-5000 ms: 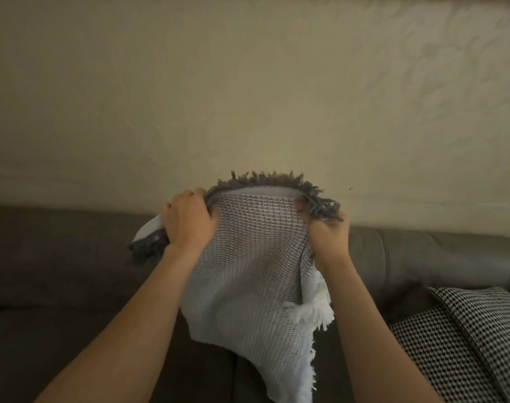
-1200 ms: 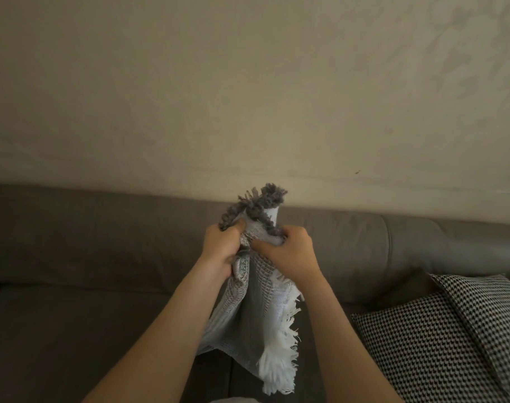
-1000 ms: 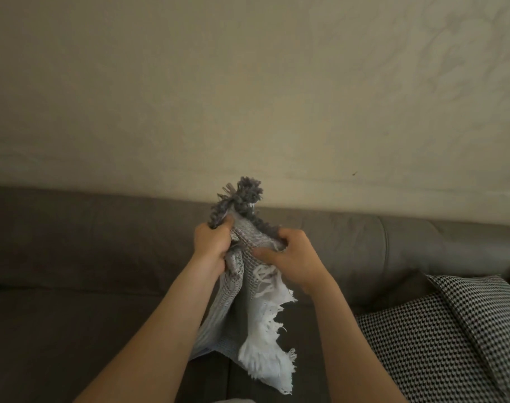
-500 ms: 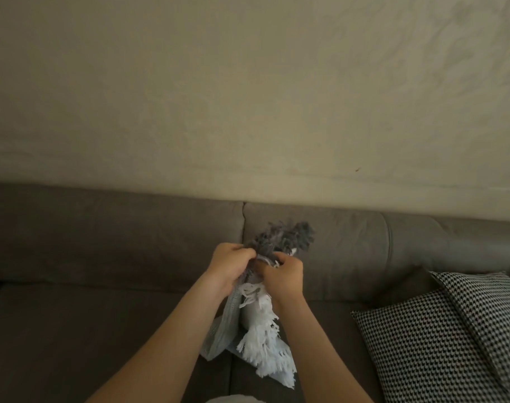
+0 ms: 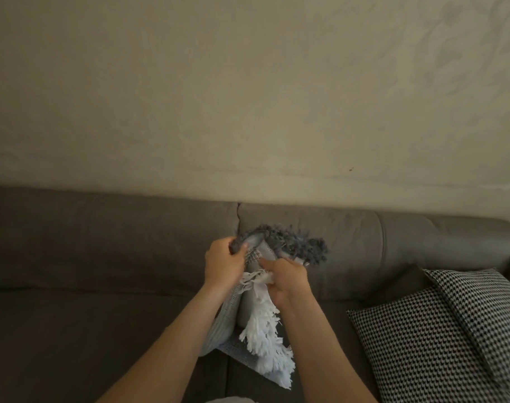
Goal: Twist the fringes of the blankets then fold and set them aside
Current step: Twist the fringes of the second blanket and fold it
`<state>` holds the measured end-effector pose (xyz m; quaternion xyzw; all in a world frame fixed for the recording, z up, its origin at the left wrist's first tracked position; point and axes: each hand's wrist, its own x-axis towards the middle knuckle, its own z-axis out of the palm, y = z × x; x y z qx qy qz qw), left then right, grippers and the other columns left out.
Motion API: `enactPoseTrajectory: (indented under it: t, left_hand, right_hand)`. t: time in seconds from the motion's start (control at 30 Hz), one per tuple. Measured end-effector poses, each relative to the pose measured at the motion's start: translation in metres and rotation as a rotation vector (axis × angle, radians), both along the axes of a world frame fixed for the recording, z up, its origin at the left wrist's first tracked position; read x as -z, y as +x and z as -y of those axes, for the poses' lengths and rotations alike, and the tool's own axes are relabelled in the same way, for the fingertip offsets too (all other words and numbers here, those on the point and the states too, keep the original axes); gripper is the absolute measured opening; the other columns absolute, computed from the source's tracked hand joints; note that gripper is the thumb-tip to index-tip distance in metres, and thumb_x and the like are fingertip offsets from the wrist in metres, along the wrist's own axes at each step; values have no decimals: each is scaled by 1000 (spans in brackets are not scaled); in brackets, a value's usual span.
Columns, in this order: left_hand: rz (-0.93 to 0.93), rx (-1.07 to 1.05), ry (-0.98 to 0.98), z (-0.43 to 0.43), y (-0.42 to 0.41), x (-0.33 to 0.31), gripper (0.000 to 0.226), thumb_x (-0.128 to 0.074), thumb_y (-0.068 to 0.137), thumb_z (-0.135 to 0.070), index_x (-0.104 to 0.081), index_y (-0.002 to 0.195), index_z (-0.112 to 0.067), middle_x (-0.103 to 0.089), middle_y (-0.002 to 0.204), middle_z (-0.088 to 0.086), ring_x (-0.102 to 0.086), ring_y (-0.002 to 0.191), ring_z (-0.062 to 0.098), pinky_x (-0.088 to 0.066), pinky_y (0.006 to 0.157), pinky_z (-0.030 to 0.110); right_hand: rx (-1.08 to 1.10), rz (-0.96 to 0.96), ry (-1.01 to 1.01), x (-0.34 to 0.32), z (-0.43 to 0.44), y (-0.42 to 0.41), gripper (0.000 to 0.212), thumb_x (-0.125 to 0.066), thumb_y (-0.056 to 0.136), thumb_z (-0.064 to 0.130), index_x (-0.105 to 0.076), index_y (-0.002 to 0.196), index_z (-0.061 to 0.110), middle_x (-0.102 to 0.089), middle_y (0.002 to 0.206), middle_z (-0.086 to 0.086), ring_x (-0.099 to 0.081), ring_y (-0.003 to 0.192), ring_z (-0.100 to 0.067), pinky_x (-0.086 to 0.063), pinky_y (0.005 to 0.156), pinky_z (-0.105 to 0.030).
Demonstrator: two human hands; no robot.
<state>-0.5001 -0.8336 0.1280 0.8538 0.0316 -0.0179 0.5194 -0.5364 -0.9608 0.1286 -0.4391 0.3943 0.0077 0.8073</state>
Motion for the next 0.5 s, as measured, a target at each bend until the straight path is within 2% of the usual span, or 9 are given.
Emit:
enactPoseTrajectory:
  t: [0.03, 0.1, 0.2, 0.27, 0.3, 0.37, 0.4, 0.47, 0.5]
  left_hand:
    - [14, -48, -6, -1, -1, 1, 31, -67, 102, -27, -69, 75, -11, -67, 66, 0, -63, 64, 18, -49, 65, 38]
    - [53, -100, -15, -2, -2, 2, 39, -66, 102, -26, -61, 68, -9, -60, 61, 3, -54, 57, 18, -41, 60, 37]
    - [150, 39, 10, 7, -10, -8, 43, -67, 102, -29, -57, 64, -11, -57, 56, 4, -48, 52, 16, -38, 54, 38]
    - [185, 134, 24, 16, -17, -18, 44, -68, 101, -29, -58, 61, -14, -59, 54, 2, -49, 49, 14, -40, 53, 38]
    - [190, 140, 28, 17, -17, -21, 45, -69, 101, -29, -57, 59, -17, -58, 52, -1, -49, 47, 10, -38, 52, 33]
    - [167, 100, 27, 14, -14, -27, 49, -73, 98, -31, -55, 54, -19, -57, 49, -5, -50, 46, 6, -38, 50, 25]
    - [122, 80, 13, 11, -11, -29, 48, -75, 95, -31, -57, 53, -16, -59, 49, -6, -54, 46, 6, -45, 52, 27]
    - [-4, 56, -82, 6, -5, -30, 41, -78, 91, -30, -67, 57, -10, -68, 55, 0, -70, 58, 16, -62, 66, 40]
    - [-67, 42, -152, 5, -4, -32, 36, -79, 89, -29, -72, 61, -8, -72, 59, 6, -75, 65, 22, -65, 73, 46]
  right_hand:
    - [38, 18, -21, -2, 1, 0, 63, -69, 90, -15, -52, 147, 2, -71, 103, -15, -70, 96, -25, -58, 83, -37]
    - [107, 52, -162, -7, 0, 0, 57, -69, 94, -8, -53, 148, 2, -70, 99, -8, -66, 82, -15, -55, 73, -28]
    - [41, 132, -547, -15, -9, 1, 32, -64, 97, 1, -71, 127, 12, -73, 89, -1, -72, 77, -19, -64, 73, -38]
    - [-78, 182, -771, -20, -16, 3, 30, -56, 97, -1, -74, 111, 17, -75, 84, -1, -73, 74, -20, -65, 72, -42]
    - [-138, 198, -842, -22, -15, 4, 33, -54, 95, -3, -73, 113, 17, -75, 84, -1, -72, 70, -17, -65, 68, -40]
    - [-302, 257, -868, -25, -8, 8, 44, -50, 94, -4, -71, 127, 16, -77, 94, -4, -72, 71, -15, -64, 65, -34]
    - [-382, 281, -836, -24, -5, 9, 48, -48, 94, -5, -68, 133, 16, -78, 102, -5, -74, 78, -16, -65, 70, -34]
    - [-482, 319, -755, -23, 1, 8, 47, -47, 99, -5, -66, 137, 15, -77, 116, -5, -76, 98, -18, -65, 84, -36]
    - [-508, 333, -731, -22, 2, 7, 45, -48, 101, -3, -64, 139, 15, -76, 121, -5, -75, 106, -17, -64, 90, -36]
